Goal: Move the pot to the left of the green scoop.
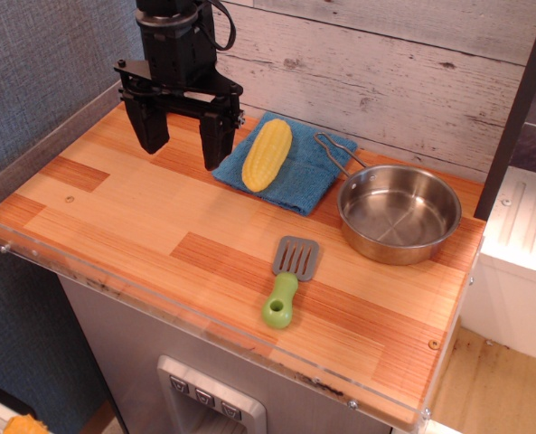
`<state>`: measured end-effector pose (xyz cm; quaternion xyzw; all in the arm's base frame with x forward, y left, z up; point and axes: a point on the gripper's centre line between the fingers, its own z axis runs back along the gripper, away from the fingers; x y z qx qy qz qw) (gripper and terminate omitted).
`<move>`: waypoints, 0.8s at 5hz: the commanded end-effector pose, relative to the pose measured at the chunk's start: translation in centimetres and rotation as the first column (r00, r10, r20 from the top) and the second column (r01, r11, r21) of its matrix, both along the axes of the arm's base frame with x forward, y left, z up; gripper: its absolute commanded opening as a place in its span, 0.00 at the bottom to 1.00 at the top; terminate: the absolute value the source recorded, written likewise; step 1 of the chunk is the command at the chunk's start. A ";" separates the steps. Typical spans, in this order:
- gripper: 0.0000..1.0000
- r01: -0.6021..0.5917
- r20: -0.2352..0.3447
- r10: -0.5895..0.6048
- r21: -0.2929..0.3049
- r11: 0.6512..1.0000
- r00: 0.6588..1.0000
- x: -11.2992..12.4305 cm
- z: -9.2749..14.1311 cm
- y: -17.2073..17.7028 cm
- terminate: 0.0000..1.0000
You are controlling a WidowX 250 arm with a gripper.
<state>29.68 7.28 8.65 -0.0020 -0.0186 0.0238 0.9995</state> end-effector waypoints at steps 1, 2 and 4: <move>1.00 0.000 0.000 0.000 0.000 1.000 1.000 0.0 0.0 0.0 0.00; 1.00 0.060 0.025 -0.060 0.009 0.998 0.998 0.5 0.2 -2.3 0.00; 1.00 0.371 0.081 -0.371 0.027 0.928 0.925 2.6 0.1 -10.8 0.00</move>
